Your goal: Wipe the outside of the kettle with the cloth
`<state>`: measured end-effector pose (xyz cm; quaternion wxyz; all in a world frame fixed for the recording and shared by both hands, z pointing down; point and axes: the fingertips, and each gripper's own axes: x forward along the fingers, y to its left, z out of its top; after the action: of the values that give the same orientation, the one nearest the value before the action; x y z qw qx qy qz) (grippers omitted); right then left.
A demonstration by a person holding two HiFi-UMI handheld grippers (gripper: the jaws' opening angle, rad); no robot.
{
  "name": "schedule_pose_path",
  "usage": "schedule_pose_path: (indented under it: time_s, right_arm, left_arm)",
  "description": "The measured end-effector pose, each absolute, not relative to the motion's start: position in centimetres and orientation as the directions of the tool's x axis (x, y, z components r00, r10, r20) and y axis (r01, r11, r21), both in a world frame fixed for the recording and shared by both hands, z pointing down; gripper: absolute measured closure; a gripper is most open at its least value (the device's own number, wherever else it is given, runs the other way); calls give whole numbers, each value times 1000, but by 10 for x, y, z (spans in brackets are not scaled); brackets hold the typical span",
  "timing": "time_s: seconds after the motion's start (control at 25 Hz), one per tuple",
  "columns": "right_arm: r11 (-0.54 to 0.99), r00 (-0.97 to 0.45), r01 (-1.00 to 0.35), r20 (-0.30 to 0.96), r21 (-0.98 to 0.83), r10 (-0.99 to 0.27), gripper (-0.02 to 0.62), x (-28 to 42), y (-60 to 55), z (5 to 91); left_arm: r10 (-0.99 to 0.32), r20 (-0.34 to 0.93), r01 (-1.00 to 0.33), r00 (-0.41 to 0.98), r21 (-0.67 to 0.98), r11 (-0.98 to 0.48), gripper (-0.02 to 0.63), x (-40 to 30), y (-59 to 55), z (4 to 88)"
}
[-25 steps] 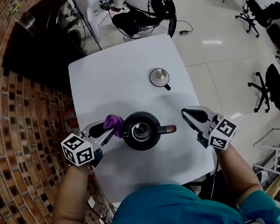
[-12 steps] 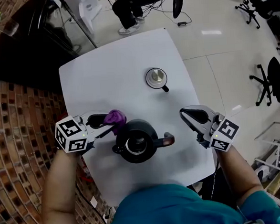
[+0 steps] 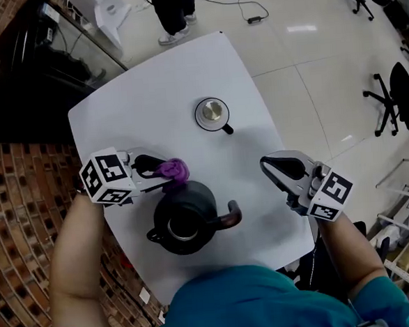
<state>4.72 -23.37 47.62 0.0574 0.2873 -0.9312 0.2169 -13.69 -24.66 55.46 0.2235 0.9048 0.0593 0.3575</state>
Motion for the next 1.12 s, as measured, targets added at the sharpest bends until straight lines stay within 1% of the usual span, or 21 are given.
schedule_pose_path:
  time_s: [0.16, 0.4, 0.56, 0.76, 0.88, 0.96, 1.04, 1.12]
  right_arm:
    - [722, -817, -575, 225, -386, -530, 592, 61, -234, 482]
    - [698, -802, -591, 210, -404, -558, 592, 78, -233, 487]
    - [685, -794, -599, 195, -414, -576, 592, 87, -230, 487]
    - [679, -787, -604, 178, -417, -591, 592, 96, -225, 482]
    - [679, -783, -608, 171, -412, -598, 592, 102, -219, 478]
    - [676, -777, -615, 168, -406, -606, 592, 106, -215, 474]
    - [673, -770, -623, 163, -400, -616, 592, 109, -210, 468]
    - [670, -764, -629, 159, -394, -625, 592, 113, -204, 462]
  left_arm:
    - [387, 684, 71, 618, 442, -894, 483, -112, -244, 565]
    - [522, 772, 303, 364, 432, -850, 485, -77, -229, 571]
    - [569, 796, 418, 205, 455, -787, 485, -59, -207, 568]
    - [582, 805, 490, 118, 462, -739, 486, -41, -184, 569]
    - [569, 816, 508, 99, 450, -734, 486, -34, -173, 568]
    - [537, 832, 485, 139, 416, -770, 486, -29, -175, 565]
    - [466, 844, 385, 265, 350, -854, 486, -21, -190, 554]
    - [340, 836, 208, 431, 275, -939, 486, -13, -213, 531]
